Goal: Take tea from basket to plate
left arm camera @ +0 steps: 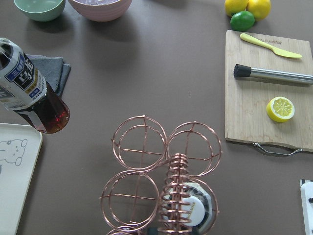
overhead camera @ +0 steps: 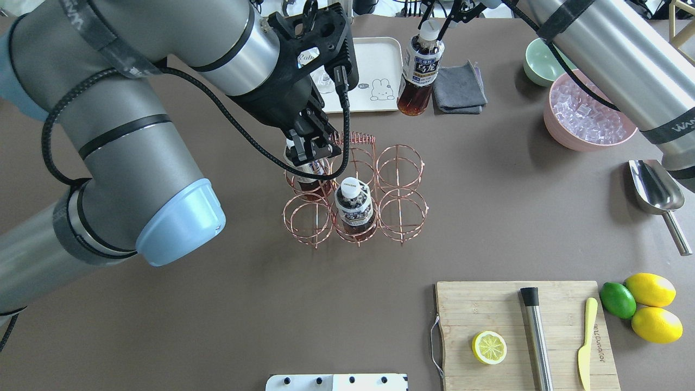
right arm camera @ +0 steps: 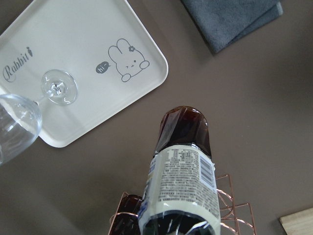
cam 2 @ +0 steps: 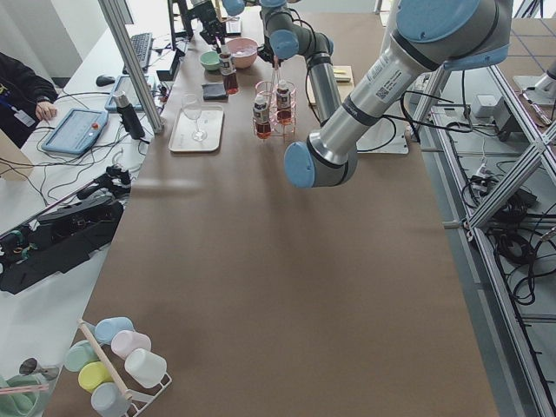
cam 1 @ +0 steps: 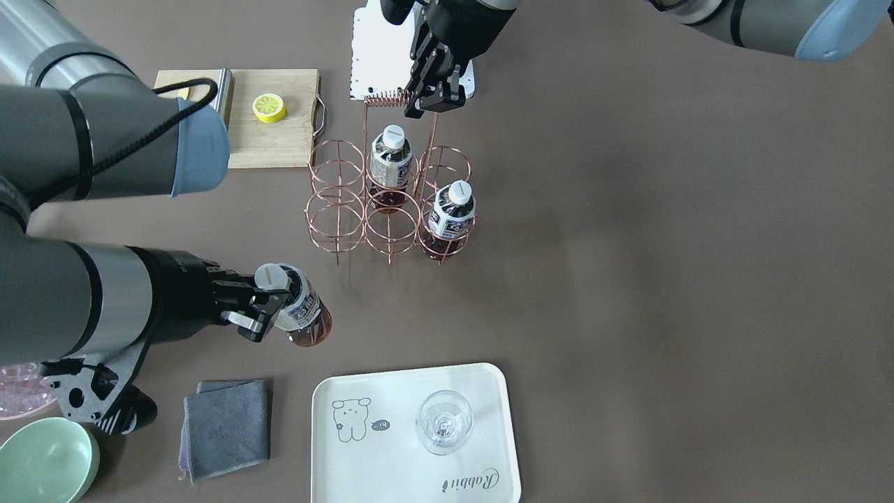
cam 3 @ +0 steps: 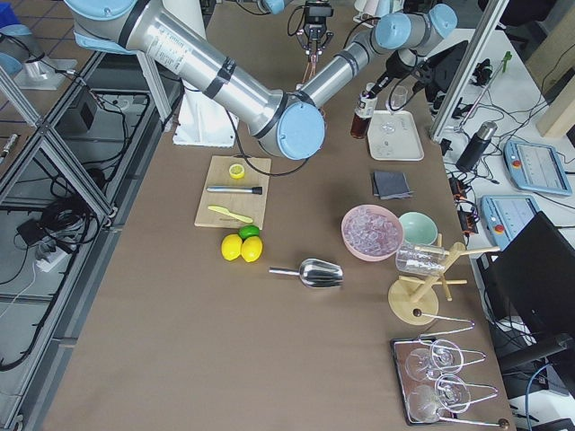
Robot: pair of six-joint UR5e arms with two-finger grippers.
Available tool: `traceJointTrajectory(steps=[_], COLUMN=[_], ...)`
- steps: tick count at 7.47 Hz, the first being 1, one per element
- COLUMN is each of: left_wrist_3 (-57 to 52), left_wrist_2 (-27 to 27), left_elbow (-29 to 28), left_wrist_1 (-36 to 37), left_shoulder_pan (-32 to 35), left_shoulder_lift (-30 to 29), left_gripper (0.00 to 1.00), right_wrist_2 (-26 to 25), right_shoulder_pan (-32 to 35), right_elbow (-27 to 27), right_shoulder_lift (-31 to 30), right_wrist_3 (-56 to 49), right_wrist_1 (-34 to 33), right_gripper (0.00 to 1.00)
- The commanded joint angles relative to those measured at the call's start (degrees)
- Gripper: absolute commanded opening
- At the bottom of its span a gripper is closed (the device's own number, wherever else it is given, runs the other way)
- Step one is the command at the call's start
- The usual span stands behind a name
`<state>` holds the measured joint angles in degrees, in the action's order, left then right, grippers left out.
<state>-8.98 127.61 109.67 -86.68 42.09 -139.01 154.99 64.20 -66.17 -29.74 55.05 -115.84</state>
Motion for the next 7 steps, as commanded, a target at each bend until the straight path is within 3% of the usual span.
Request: traceJointTrajectory(steps=[1, 3, 7], left_wrist_3=[-0.1, -0.5, -3.9], left_wrist_2=[0.2, 3.0, 11.0], left_elbow=[1.8, 2.7, 4.5], left_wrist_1=[0.0, 0.0, -0.7], left_shoulder_pan=[2.1, 8.4, 21.2], left_shoulder_lift=[1.3, 3.9, 13.1], left_gripper=[0.00, 0.00, 0.00], right_wrist_2=[1.0, 0.8, -4.9], right_shoulder_pan=[-1.0, -1.8, -4.5], right_elbow=[13.5, 21.0, 25.4], right_shoulder_lift=[0.8, 4.4, 9.3], right_wrist_3=[0.0, -0.2, -0.3], right_wrist_1=[16.0, 21.6, 25.7], right_gripper=[0.00, 0.00, 0.00])
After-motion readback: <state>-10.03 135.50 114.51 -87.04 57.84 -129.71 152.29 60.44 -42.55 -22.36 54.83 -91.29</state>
